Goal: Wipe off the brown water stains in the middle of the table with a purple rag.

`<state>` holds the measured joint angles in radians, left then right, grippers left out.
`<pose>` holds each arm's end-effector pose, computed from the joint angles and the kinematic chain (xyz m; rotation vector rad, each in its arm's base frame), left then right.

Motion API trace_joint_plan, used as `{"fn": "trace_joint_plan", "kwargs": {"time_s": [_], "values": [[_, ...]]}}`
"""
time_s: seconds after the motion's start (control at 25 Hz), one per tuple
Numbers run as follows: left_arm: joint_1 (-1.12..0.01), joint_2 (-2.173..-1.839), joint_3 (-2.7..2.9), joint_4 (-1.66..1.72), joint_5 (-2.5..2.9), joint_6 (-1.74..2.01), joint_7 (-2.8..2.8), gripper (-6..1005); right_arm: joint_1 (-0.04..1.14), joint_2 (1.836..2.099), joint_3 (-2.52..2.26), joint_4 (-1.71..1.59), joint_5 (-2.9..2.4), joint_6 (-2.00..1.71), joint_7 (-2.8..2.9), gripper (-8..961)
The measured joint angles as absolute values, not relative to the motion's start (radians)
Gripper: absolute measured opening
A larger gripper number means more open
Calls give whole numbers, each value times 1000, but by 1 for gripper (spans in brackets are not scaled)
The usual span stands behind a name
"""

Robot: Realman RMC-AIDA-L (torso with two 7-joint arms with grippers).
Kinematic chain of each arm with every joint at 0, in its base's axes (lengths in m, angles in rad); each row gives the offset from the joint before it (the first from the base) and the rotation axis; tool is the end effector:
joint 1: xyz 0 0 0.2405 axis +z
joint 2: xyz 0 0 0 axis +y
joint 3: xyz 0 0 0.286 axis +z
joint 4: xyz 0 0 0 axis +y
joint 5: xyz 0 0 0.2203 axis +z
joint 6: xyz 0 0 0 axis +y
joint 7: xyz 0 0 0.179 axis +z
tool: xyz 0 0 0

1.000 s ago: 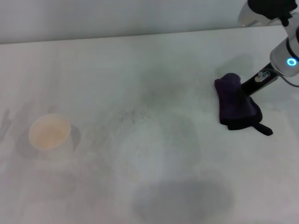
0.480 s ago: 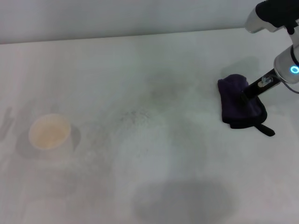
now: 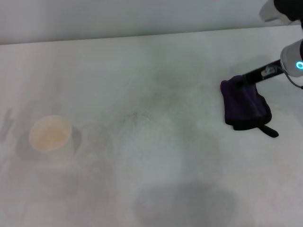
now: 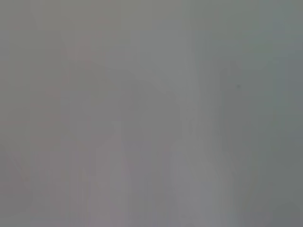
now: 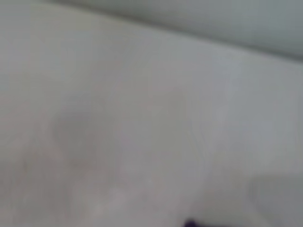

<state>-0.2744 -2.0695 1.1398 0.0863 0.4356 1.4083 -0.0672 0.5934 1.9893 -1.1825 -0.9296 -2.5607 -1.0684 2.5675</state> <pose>-0.3907 0.3132 -0.0015 -1.6183 -0.2673 -0.5612 0.3249 0.4451 -0.0079 -2.1548 1.2243 -0.2113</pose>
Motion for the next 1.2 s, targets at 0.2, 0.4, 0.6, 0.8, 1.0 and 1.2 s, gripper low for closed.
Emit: {"fn": "trace_joint_plan", "kwargs": {"time_s": [0.2, 0.4, 0.6, 0.8, 1.0, 1.2], "values": [[-279, -2069, 1140, 87, 436, 1408, -62, 876, 549, 2005, -1187, -965, -2425, -951, 2449, 505], [-288, -2070, 1140, 88, 437, 1408, -55, 876, 499, 2008, -1161, -959, -2107, -897, 2166, 620], [-290, -2073, 1142, 88, 439, 1409, -55, 876, 457, 2008, -1114, -904, -1774, -913, 1826, 667], [-291, -2077, 1146, 87, 438, 1416, -57, 876, 430, 2009, -1094, -822, -1516, -917, 1545, 667], [-290, -2079, 1146, 87, 437, 1417, -60, 876, 429, 2009, -1091, -684, -1231, -982, 1224, 667], [-290, -2079, 1146, 87, 436, 1421, -62, 876, 428, 2010, -1091, -543, -990, -1120, 969, 667]]}}
